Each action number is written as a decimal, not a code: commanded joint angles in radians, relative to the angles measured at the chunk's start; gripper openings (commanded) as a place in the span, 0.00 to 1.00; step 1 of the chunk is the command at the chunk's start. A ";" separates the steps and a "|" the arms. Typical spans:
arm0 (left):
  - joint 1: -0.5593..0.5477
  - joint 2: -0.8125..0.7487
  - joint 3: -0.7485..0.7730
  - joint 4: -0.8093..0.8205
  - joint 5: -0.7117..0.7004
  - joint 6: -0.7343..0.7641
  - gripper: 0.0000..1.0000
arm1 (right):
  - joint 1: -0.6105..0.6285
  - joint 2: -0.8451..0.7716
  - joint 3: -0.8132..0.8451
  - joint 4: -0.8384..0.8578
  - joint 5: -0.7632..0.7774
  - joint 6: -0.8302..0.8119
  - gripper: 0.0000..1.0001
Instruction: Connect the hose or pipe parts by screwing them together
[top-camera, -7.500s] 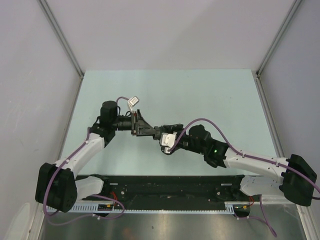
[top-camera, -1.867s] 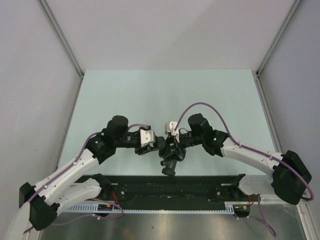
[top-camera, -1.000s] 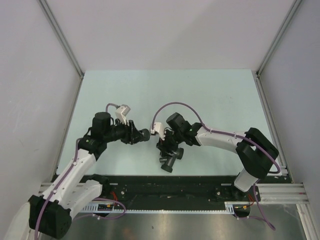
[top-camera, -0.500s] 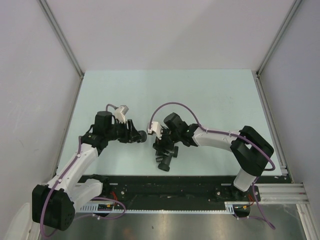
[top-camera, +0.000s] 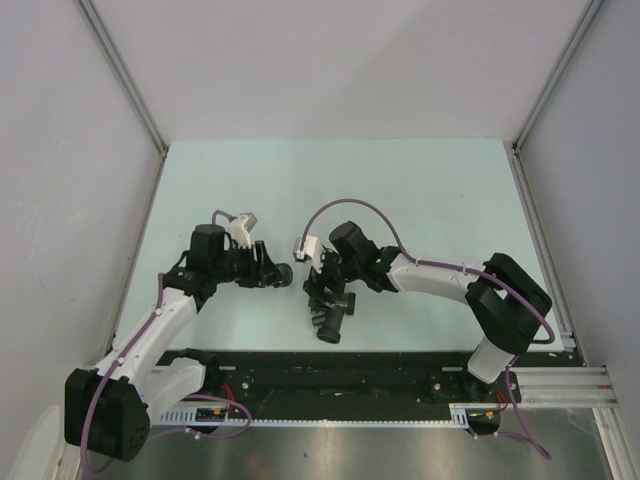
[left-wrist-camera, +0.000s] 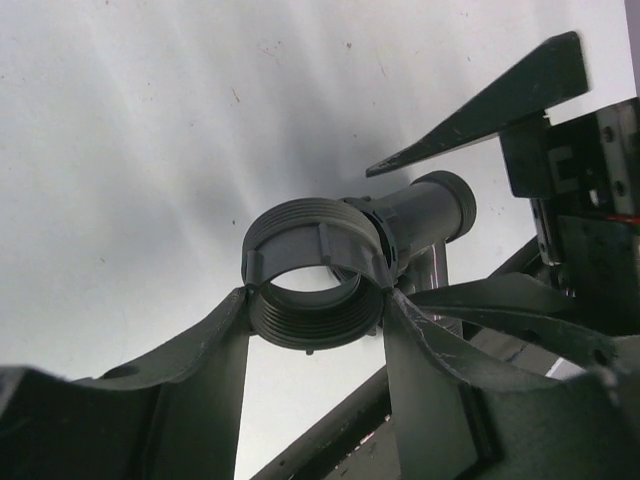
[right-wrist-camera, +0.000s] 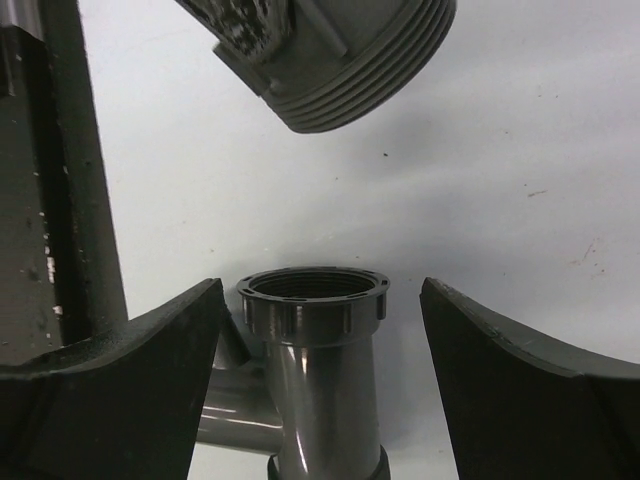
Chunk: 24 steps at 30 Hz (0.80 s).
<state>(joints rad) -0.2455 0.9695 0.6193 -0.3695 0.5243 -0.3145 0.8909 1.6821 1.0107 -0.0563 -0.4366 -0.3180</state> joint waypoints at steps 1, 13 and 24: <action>0.008 -0.015 -0.006 0.021 -0.004 -0.014 0.00 | -0.026 -0.094 0.006 0.038 -0.083 0.045 0.84; 0.008 -0.015 -0.012 0.035 0.025 -0.015 0.00 | -0.095 -0.153 -0.279 0.485 -0.157 0.191 0.86; 0.008 -0.017 -0.013 0.041 0.032 -0.017 0.00 | -0.099 -0.084 -0.350 0.668 -0.134 0.221 0.88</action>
<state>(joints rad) -0.2455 0.9684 0.6075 -0.3611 0.5304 -0.3145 0.7914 1.5730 0.6678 0.4973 -0.5694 -0.1116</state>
